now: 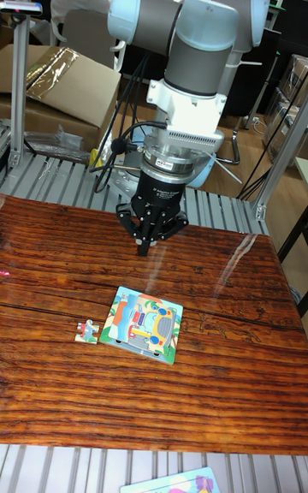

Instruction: Assemble one piece of a puzzle

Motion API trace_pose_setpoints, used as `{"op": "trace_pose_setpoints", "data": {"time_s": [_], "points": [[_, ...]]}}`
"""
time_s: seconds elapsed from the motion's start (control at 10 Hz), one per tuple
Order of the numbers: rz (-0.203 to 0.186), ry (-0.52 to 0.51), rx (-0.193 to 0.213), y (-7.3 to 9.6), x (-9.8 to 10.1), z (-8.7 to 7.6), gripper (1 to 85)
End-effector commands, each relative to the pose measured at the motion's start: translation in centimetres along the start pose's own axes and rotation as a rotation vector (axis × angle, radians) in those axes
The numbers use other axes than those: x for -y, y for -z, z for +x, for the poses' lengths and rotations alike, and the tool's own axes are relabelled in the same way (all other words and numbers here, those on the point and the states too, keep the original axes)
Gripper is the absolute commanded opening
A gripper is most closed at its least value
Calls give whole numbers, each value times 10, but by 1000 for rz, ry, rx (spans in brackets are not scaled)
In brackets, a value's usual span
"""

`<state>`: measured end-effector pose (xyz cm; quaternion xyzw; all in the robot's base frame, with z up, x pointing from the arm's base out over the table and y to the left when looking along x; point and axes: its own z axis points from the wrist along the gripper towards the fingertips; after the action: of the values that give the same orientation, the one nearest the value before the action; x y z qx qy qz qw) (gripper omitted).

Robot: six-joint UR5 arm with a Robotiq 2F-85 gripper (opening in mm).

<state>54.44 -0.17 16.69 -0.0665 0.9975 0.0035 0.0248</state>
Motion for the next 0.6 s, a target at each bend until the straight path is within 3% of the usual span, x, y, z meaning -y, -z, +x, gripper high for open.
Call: {"op": "trace_pose_setpoints", "data": {"time_s": [0.0, 0.5], "points": [[-33, -11, 15, -4, -6, 2, 13], [-18, 20, -1, -2, -4, -1, 13]]}}
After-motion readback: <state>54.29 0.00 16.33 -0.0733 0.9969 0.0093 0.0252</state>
